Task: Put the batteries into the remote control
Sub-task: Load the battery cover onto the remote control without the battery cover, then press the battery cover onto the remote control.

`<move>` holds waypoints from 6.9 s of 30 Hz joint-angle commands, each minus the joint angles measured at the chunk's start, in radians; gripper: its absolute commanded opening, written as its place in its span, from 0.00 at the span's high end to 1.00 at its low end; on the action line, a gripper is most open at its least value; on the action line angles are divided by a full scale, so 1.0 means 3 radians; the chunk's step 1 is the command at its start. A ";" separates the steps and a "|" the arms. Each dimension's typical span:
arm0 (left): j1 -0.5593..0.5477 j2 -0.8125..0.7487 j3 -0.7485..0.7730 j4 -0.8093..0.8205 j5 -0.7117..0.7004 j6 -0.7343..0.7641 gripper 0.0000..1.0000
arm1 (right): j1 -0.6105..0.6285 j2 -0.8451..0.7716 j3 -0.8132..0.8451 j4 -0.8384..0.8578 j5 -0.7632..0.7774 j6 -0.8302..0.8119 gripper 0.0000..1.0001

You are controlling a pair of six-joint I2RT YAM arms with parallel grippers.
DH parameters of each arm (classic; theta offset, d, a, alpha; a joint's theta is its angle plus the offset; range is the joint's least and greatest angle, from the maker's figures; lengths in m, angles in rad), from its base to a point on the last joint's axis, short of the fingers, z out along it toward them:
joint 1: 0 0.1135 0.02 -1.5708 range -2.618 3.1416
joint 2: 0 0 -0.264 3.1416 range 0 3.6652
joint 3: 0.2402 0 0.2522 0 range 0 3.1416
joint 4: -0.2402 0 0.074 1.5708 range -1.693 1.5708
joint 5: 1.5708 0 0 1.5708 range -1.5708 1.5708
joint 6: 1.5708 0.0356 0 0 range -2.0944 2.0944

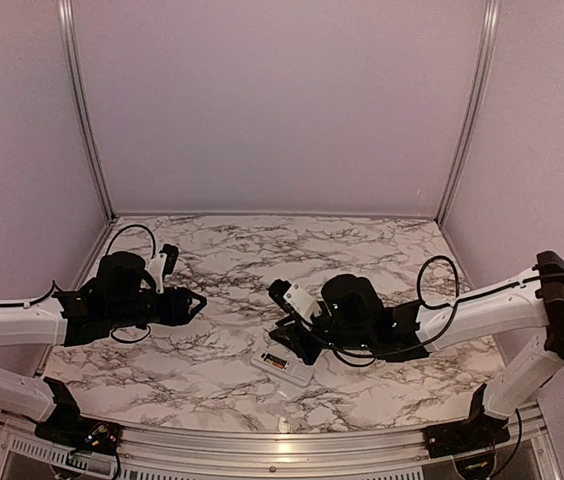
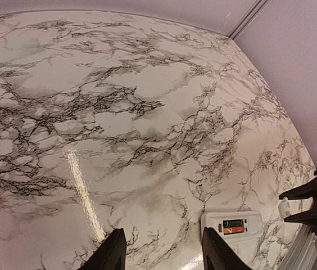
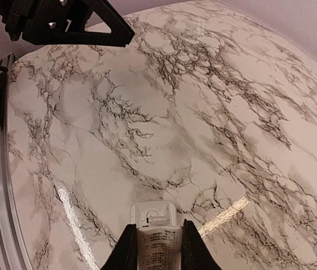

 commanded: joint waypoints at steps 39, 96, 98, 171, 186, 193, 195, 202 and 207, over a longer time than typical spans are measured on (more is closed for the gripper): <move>0.0019 -0.0026 0.0065 -0.0033 -0.0097 -0.0068 0.22 | 0.0226 0.0598 -0.0471 0.1317 0.0253 -0.0018 1.00; 0.0019 -0.0009 0.0103 -0.0023 -0.0107 -0.0012 0.20 | 0.0166 0.0875 -0.0373 0.1031 0.0206 -0.0179 0.84; 0.0019 -0.0016 0.0099 -0.0027 -0.0107 -0.0010 0.19 | 0.0166 0.0873 -0.0373 0.1028 0.0219 -0.0166 0.82; -0.0391 0.1016 0.0554 -0.0129 0.0018 0.0328 0.01 | -0.0255 0.0803 0.0413 -0.0830 -0.0111 0.0372 0.01; -0.0612 0.1353 0.0777 -0.0048 -0.0034 0.0369 0.05 | -0.0330 0.0820 0.0319 -0.0775 -0.0174 0.0436 0.02; -0.0620 0.1401 0.0824 -0.0048 -0.0035 0.0371 0.06 | -0.0330 0.0564 0.0338 -0.0766 -0.0208 0.0428 0.01; -0.0616 0.1408 0.0827 -0.0052 -0.0040 0.0368 0.06 | -0.0330 0.0535 0.0349 -0.0766 -0.0210 0.0432 0.01; -0.0619 0.1409 0.0822 -0.0042 -0.0036 0.0364 0.07 | -0.0373 0.0672 0.0372 -0.0679 -0.0173 0.0459 0.01; -0.0621 0.1448 0.0824 -0.0039 -0.0026 0.0366 0.11 | -0.0376 0.0854 0.0399 -0.0718 -0.0116 0.0416 0.01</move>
